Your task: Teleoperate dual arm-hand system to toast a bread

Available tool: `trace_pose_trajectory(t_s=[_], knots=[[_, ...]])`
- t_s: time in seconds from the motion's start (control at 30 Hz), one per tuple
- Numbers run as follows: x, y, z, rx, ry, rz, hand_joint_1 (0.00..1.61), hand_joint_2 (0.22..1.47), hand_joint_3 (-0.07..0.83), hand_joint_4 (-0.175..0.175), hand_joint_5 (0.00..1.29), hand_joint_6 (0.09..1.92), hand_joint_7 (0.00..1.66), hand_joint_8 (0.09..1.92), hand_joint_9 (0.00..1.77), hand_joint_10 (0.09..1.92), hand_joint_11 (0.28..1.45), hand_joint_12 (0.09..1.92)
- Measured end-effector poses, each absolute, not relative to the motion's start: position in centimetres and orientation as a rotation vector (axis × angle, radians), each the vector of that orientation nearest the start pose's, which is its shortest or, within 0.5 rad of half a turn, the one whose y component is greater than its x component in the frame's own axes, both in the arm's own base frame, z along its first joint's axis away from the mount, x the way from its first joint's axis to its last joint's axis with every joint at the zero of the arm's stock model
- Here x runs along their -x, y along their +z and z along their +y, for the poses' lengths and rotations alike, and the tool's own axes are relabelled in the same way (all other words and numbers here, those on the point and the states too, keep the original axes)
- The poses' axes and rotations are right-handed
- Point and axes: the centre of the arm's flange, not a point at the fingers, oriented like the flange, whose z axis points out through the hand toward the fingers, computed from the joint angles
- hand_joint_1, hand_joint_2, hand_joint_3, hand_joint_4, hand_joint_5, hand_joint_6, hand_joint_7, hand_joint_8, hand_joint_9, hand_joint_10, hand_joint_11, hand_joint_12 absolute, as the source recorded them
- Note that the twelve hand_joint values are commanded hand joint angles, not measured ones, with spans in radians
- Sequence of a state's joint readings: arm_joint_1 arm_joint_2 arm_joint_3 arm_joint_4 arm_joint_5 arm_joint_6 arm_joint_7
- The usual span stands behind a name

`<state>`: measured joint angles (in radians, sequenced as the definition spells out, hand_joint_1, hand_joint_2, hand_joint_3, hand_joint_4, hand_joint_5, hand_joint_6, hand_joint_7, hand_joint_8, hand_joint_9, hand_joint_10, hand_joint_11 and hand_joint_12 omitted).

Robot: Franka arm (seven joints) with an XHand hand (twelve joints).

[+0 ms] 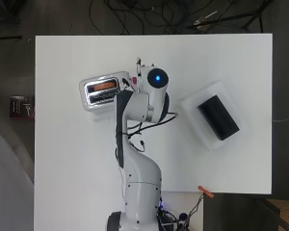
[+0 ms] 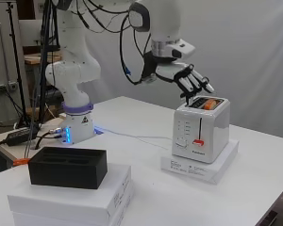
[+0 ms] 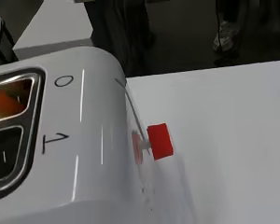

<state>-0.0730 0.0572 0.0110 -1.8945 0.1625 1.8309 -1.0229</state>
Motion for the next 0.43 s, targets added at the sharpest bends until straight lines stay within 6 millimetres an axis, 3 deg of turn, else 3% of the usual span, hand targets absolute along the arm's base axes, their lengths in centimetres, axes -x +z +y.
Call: trace_pose_trajectory(t_s=[0.03,0.1,0.17,0.3,0.43], knots=[[-55.2,46.9,-1.9,2.684,0.041,-1.294,0.13,1.06,0.000,-0.068,0.32,0.09,0.63,1.02,0.82,0.92,0.60,0.32],[-53.3,47.6,-2.0,2.753,0.070,-1.293,0.07,1.06,0.000,-0.059,0.28,0.09,0.63,0.41,0.75,0.33,0.54,0.09],[-51.1,49.2,-1.6,2.820,0.074,-1.310,0.02,1.02,-0.011,-0.009,0.26,0.09,0.50,0.11,0.58,0.09,0.47,0.09],[-48.1,50.6,-0.1,2.982,0.110,-1.259,0.00,0.98,-0.019,0.073,0.26,0.09,0.35,0.09,0.45,0.09,0.42,0.09],[-47.3,50.0,0.1,3.125,0.190,-1.199,0.00,0.98,-0.008,0.070,0.21,0.09,0.32,0.09,0.43,0.09,0.43,0.09]])
